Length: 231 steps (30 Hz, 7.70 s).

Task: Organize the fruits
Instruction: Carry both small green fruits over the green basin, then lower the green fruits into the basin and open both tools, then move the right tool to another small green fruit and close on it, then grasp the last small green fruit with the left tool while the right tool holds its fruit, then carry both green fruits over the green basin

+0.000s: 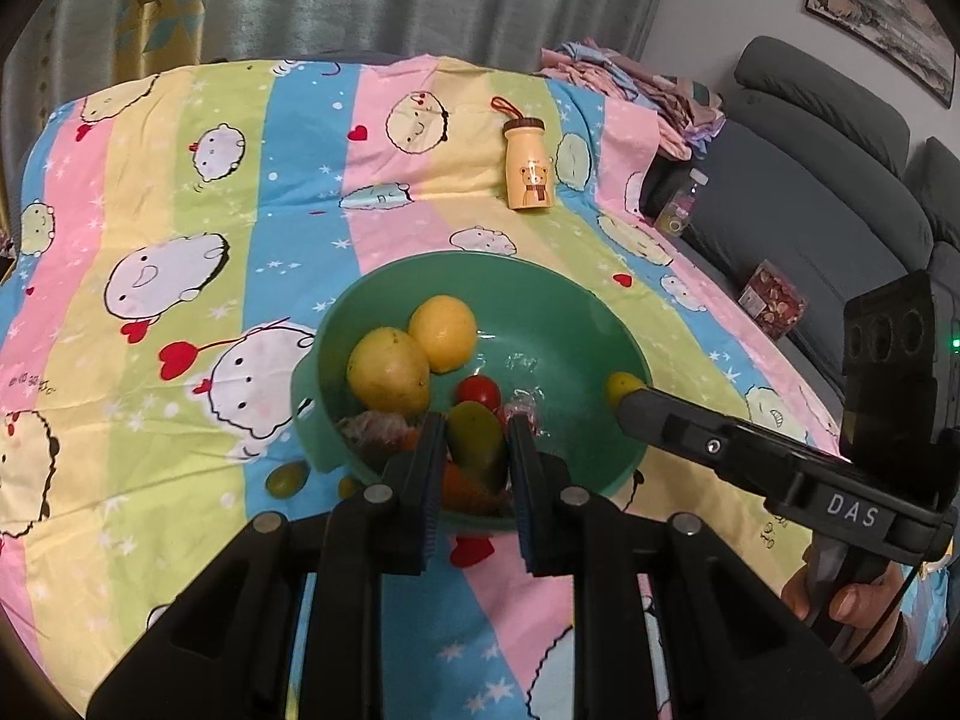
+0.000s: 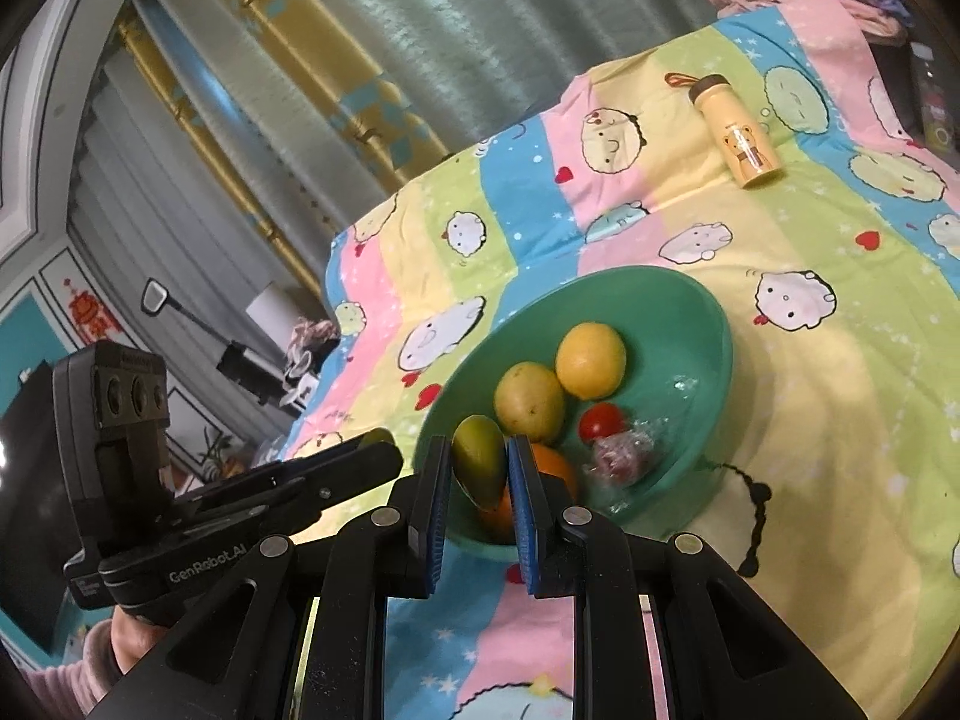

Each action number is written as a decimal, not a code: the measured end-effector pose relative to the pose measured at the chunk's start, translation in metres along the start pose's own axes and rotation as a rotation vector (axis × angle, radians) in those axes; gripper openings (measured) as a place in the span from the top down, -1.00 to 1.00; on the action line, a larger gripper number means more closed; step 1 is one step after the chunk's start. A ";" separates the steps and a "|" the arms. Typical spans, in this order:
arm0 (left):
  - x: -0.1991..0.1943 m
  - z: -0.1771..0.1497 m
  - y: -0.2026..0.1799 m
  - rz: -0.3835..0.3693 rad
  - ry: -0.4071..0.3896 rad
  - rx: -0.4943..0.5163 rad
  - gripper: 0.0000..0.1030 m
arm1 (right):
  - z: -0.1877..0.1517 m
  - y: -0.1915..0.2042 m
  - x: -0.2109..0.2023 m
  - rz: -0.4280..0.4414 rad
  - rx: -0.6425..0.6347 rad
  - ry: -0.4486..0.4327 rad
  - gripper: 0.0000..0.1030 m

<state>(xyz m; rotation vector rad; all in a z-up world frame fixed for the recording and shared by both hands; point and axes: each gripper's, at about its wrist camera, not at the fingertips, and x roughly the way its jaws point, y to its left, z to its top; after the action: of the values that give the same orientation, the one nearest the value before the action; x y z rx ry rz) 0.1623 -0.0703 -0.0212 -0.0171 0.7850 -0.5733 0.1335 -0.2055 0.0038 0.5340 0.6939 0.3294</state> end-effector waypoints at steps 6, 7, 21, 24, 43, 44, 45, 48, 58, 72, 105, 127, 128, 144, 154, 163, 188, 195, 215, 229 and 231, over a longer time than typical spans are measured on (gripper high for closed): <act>0.019 0.004 0.000 0.012 0.031 0.009 0.61 | 0.006 -0.005 0.008 -0.005 -0.015 0.007 0.58; 0.022 0.005 0.000 0.014 0.035 0.010 0.60 | 0.006 -0.006 0.010 -0.004 -0.016 0.009 0.58; 0.039 0.010 0.010 0.032 0.069 0.012 0.60 | 0.007 -0.011 0.026 -0.027 -0.022 0.045 0.58; 0.041 0.010 0.010 0.035 0.072 0.012 0.60 | 0.007 -0.010 0.027 -0.045 -0.034 0.051 0.58; 0.042 0.008 0.008 0.062 0.075 0.023 0.62 | 0.008 -0.010 0.031 -0.073 -0.037 0.075 0.58; 0.041 0.008 0.008 0.063 0.072 0.022 0.60 | 0.007 -0.010 0.031 -0.075 -0.038 0.074 0.58; 0.040 0.008 0.008 0.065 0.070 0.022 0.55 | 0.007 -0.010 0.030 -0.075 -0.038 0.072 0.58; 0.038 0.008 0.007 0.070 0.062 0.021 0.41 | 0.008 -0.009 0.028 -0.081 -0.034 0.067 0.58; 0.018 0.009 0.010 0.094 0.017 0.002 -0.38 | 0.010 -0.004 0.011 -0.090 -0.022 0.040 0.28; -0.037 -0.006 0.011 0.126 -0.057 -0.043 -0.98 | -0.007 0.037 -0.026 -0.062 -0.100 0.019 -0.14; -0.082 -0.118 0.092 0.030 -0.026 -0.288 -0.99 | -0.081 0.083 0.036 -0.142 -0.230 0.274 -0.15; -0.087 -0.106 0.157 -0.022 -0.080 -0.253 -0.99 | -0.069 0.082 0.154 -0.499 -0.165 0.205 0.09; -0.087 -0.106 0.158 -0.029 -0.082 -0.251 -0.99 | -0.067 0.080 0.156 -0.510 -0.154 0.202 0.12; -0.051 -0.094 0.160 -0.070 -0.011 -0.256 -0.97 | -0.061 0.077 0.163 -0.506 -0.169 0.214 0.58; -0.026 -0.080 0.148 -0.013 0.039 -0.203 -0.87 | -0.075 0.093 0.123 -0.296 -0.237 0.272 0.58; 0.027 -0.054 0.114 0.049 0.093 -0.051 -0.67 | -0.077 0.084 0.081 -0.162 -0.240 0.296 0.58; 0.075 -0.037 0.093 0.173 0.137 0.047 0.45 | -0.061 0.047 0.037 -0.043 -0.143 0.196 0.58; 0.073 -0.038 0.095 0.169 0.134 0.009 0.53 | -0.061 0.046 0.037 -0.045 -0.140 0.197 0.58; 0.046 -0.042 0.093 0.165 0.128 -0.039 0.53 | -0.060 0.049 0.033 -0.031 -0.146 0.193 0.58; -0.005 -0.047 0.070 0.132 0.069 -0.034 0.53 | -0.059 0.058 0.022 -0.012 -0.160 0.168 0.58; -0.013 -0.047 0.066 0.126 0.055 -0.029 0.53 | -0.058 0.059 0.019 -0.011 -0.161 0.160 0.58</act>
<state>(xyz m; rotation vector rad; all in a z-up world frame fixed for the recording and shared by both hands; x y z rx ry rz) 0.1551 0.0010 -0.0608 0.0218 0.8413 -0.4444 0.1013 -0.1288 -0.0099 0.3527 0.8164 0.4172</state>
